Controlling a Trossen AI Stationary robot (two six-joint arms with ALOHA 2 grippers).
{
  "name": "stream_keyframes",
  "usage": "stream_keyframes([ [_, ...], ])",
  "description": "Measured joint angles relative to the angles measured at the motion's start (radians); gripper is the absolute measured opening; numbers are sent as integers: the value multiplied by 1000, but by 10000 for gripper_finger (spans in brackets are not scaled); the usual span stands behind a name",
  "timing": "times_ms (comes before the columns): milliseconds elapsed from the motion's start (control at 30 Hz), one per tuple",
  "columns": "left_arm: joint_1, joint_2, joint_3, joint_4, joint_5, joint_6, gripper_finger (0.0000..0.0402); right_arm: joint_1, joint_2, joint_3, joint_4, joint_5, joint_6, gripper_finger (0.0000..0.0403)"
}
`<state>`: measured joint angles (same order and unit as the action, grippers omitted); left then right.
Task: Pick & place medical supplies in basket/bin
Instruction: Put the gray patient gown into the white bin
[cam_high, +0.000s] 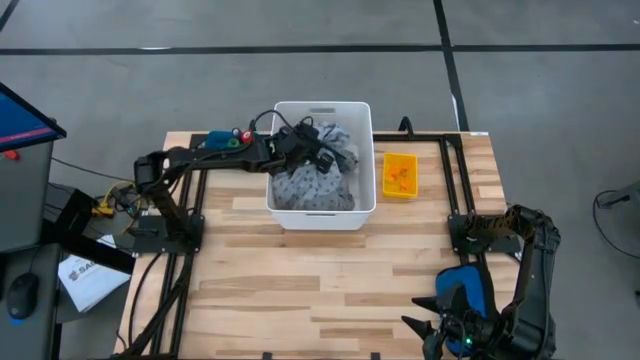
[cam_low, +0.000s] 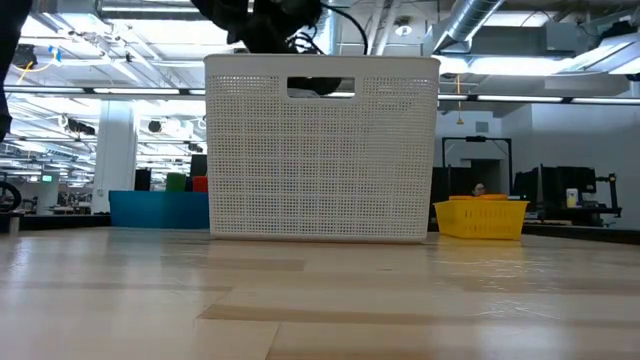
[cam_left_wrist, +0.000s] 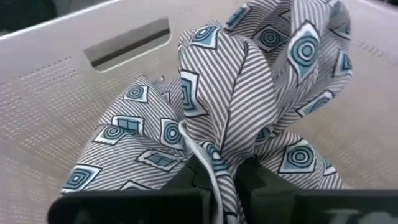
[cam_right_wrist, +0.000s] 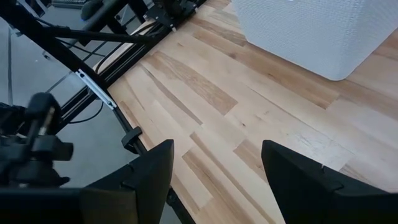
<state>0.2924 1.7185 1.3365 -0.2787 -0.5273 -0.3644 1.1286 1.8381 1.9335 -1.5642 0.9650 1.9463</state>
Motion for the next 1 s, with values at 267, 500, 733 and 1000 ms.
stream_keyframes([
  [267, 19, 60, -3, 3, 109, 16, 3, -3, 0, 0, 1, 0, 18, 240],
  [500, 18, 118, -4, 5, 151, 8, 5, -5, 0, 0, 2, -15, 19, 240],
  [733, 18, 118, -5, 124, 194, 18, 62, -3, 0, 0, 7, -29, 59, 240],
  [1000, 19, 30, -3, 173, 188, 131, 173, 5, 0, 0, 13, -29, 70, 240],
])
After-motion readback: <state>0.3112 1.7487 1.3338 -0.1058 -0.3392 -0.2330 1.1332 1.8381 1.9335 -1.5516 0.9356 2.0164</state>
